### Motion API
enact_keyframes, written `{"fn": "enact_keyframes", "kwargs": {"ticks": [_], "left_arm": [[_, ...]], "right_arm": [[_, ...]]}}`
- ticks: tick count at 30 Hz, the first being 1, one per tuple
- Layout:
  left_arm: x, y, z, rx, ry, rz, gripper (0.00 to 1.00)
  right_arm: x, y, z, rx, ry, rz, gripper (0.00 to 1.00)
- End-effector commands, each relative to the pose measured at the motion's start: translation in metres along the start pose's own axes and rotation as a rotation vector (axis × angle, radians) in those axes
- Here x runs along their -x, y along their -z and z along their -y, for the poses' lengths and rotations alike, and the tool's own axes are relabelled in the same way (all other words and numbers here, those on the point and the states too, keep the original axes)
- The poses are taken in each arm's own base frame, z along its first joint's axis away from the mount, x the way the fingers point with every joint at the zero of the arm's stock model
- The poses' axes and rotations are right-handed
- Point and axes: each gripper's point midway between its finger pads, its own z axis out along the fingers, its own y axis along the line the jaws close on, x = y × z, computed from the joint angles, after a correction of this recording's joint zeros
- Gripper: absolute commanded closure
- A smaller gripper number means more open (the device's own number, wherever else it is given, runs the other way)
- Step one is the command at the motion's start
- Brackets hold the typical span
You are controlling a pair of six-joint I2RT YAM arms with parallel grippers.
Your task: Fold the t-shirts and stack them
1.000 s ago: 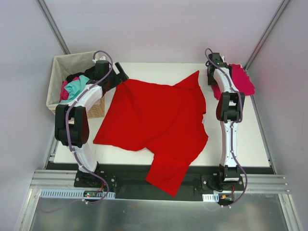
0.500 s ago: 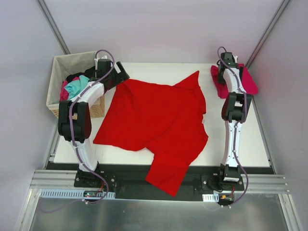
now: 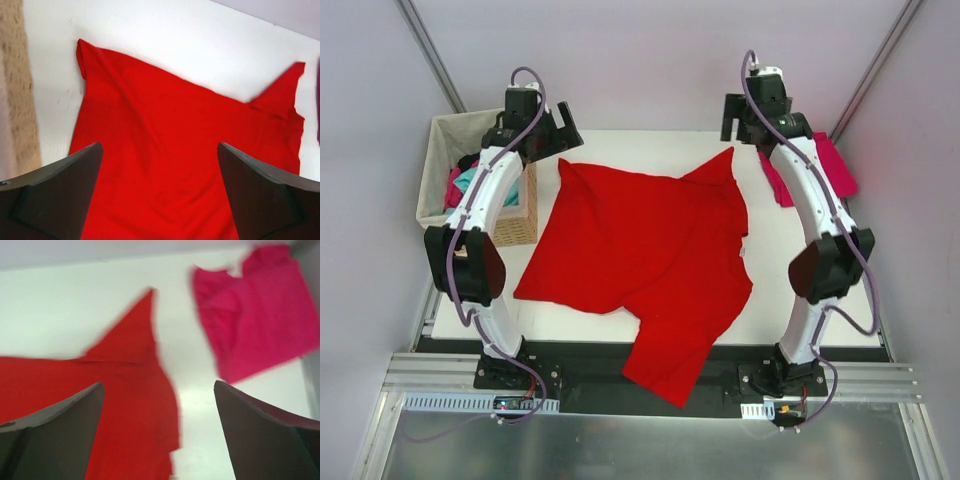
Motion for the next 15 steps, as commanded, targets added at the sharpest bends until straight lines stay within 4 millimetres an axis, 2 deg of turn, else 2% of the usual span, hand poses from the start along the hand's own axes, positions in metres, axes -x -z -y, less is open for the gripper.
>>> {"fn": "enact_keyframes", "kwargs": {"ticks": [1,2,3,6,8,9,10,12,13,15], "left_arm": [[-0.021,0.061,-0.006,0.042,-0.07,-0.115,0.01],[-0.024,0.066,-0.008,0.048,-0.083,-0.121,0.01],[-0.029,0.068,-0.011,0.056,-0.082,-0.139,0.01],[-0.042,0.062,-0.017,0.073,-0.076,-0.182,0.01],[-0.051,0.05,-0.023,0.09,-0.06,-0.217,0.01],[-0.053,0.046,-0.025,0.094,-0.059,-0.227,0.01],[-0.059,0.035,-0.03,0.109,-0.056,-0.252,0.01],[-0.06,0.024,-0.032,0.119,-0.055,-0.265,0.02],[-0.067,0.012,-0.036,0.126,-0.053,-0.295,0.02],[-0.069,0.0,-0.037,0.133,-0.051,-0.306,0.02]], "right_arm": [[-0.05,0.034,-0.05,0.206,-0.047,-0.136,0.05],[-0.056,0.046,-0.067,0.273,-0.071,-0.144,0.05],[-0.082,0.04,-0.071,0.273,-0.054,-0.195,0.05],[-0.098,0.03,-0.074,0.239,-0.045,-0.223,0.05],[-0.102,0.023,-0.074,0.224,-0.034,-0.239,0.05],[-0.11,0.013,-0.077,0.217,-0.018,-0.263,0.05],[-0.103,0.012,-0.08,0.227,-0.016,-0.25,0.05],[-0.106,0.003,-0.092,0.266,-0.005,-0.269,0.05],[-0.101,0.0,-0.096,0.287,-0.01,-0.261,0.05],[-0.089,-0.006,-0.106,0.315,-0.018,-0.233,0.04]]}}
